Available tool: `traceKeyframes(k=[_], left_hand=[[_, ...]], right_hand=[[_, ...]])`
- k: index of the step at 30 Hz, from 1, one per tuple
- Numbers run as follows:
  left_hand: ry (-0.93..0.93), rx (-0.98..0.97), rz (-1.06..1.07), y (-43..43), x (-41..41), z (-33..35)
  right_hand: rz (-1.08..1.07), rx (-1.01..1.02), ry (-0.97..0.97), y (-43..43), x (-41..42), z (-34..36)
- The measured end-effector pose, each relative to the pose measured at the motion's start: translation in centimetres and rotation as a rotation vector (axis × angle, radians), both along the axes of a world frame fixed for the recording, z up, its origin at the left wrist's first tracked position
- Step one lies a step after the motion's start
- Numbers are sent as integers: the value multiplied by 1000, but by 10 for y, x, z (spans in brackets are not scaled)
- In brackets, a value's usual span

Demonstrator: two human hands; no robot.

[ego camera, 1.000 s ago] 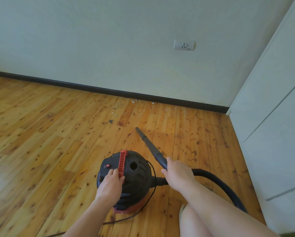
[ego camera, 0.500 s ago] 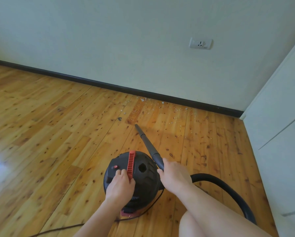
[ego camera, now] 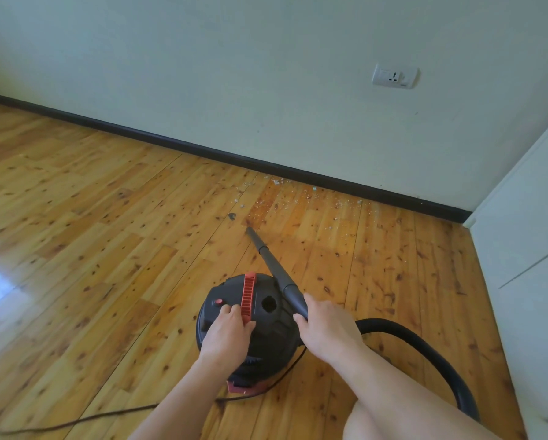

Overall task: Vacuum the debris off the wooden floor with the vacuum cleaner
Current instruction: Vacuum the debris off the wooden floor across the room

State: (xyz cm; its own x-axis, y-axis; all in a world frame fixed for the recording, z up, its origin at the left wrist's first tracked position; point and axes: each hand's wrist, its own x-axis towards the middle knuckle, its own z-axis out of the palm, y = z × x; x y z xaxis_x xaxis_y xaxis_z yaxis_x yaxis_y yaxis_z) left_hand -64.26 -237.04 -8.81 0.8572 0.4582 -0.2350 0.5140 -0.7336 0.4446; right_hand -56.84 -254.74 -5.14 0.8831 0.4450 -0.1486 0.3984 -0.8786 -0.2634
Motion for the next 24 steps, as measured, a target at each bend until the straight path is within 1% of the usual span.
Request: traceKeyframes(k=[15,20,24], left_hand=[[32,52,14,32,13,-2],[34,68,29,47,19,-3],[57,120,24,51,23,-4]], right_hand=[[37,24,11,8,25,-18],[16,44,30,24,35,-31],[-15,65,53,39,42,-40]])
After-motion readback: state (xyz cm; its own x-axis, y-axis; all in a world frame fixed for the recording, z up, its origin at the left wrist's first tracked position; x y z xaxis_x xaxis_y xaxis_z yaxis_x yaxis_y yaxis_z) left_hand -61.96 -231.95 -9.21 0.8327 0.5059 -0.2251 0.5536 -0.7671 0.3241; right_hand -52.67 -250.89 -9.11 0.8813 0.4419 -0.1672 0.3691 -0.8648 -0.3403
